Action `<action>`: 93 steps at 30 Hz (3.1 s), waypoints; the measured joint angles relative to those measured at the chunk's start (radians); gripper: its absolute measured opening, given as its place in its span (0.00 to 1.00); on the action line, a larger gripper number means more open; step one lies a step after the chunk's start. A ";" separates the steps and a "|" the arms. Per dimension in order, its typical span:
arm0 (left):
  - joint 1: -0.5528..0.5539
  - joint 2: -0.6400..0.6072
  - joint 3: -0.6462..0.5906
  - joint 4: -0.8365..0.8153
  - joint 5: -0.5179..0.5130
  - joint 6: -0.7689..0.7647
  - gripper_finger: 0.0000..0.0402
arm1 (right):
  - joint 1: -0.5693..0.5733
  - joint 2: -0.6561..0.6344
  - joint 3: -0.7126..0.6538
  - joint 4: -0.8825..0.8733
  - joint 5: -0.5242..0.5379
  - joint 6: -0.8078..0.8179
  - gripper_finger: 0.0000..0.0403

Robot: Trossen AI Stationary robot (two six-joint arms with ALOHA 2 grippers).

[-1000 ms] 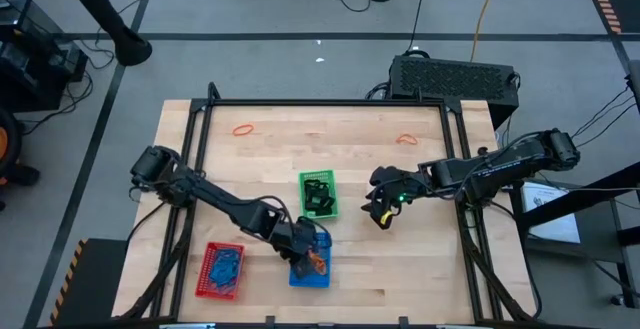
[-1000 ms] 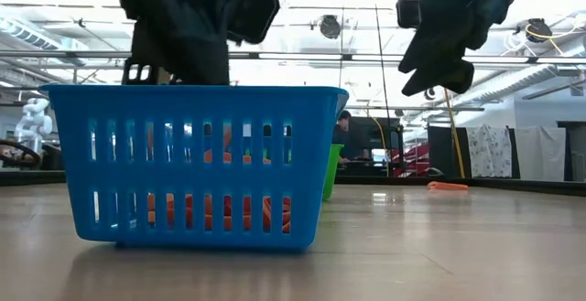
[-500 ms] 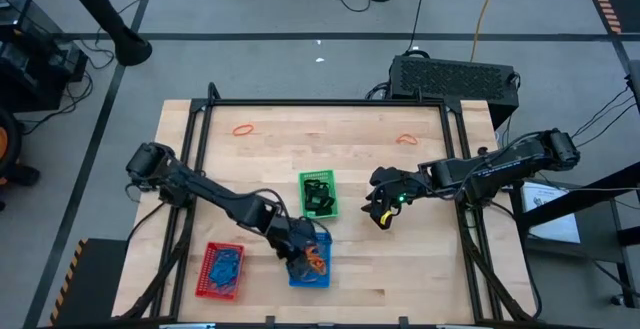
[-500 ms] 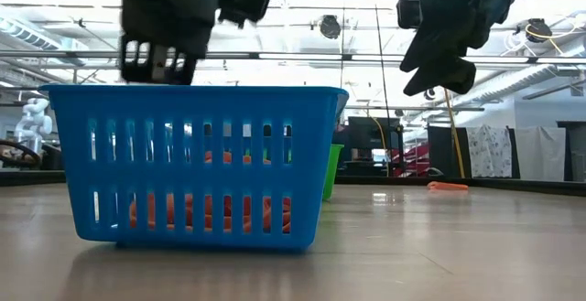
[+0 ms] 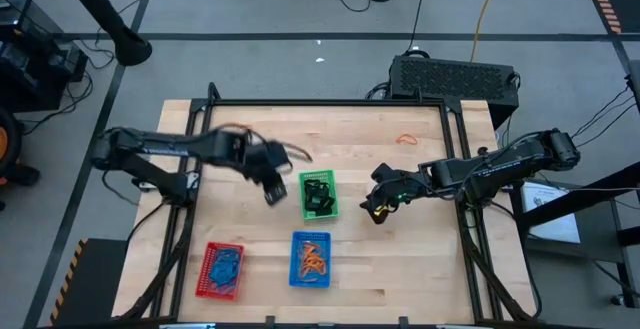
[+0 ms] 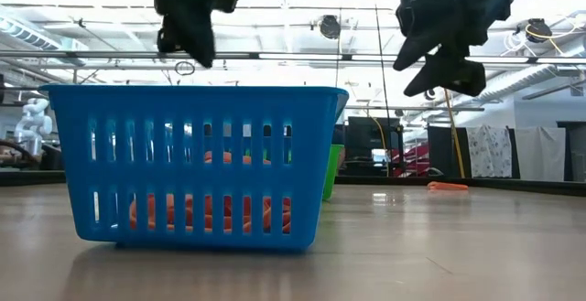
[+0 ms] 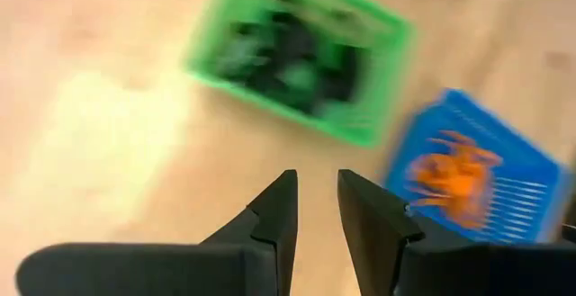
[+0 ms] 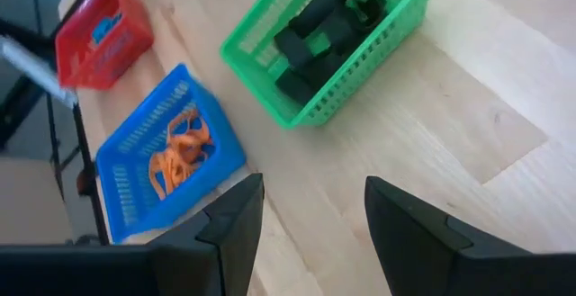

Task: Sort rubber bands into baskets
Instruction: Put the orange rubberband into the blue bin

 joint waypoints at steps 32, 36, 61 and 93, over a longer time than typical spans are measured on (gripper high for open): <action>0.917 0.338 -0.180 0.093 -0.119 0.649 0.22 | 0.000 0.000 0.000 0.117 0.115 0.270 0.46; 0.916 0.341 -0.180 0.131 -0.134 0.666 0.22 | 0.000 0.000 0.000 0.116 0.115 0.273 0.46; 0.922 0.378 -0.156 0.091 -0.045 0.686 0.01 | 0.001 0.000 0.000 0.117 0.113 0.298 0.46; -0.337 0.147 -0.155 0.664 -0.204 -0.601 0.00 | -0.390 -0.143 0.000 -0.478 0.120 -0.360 0.46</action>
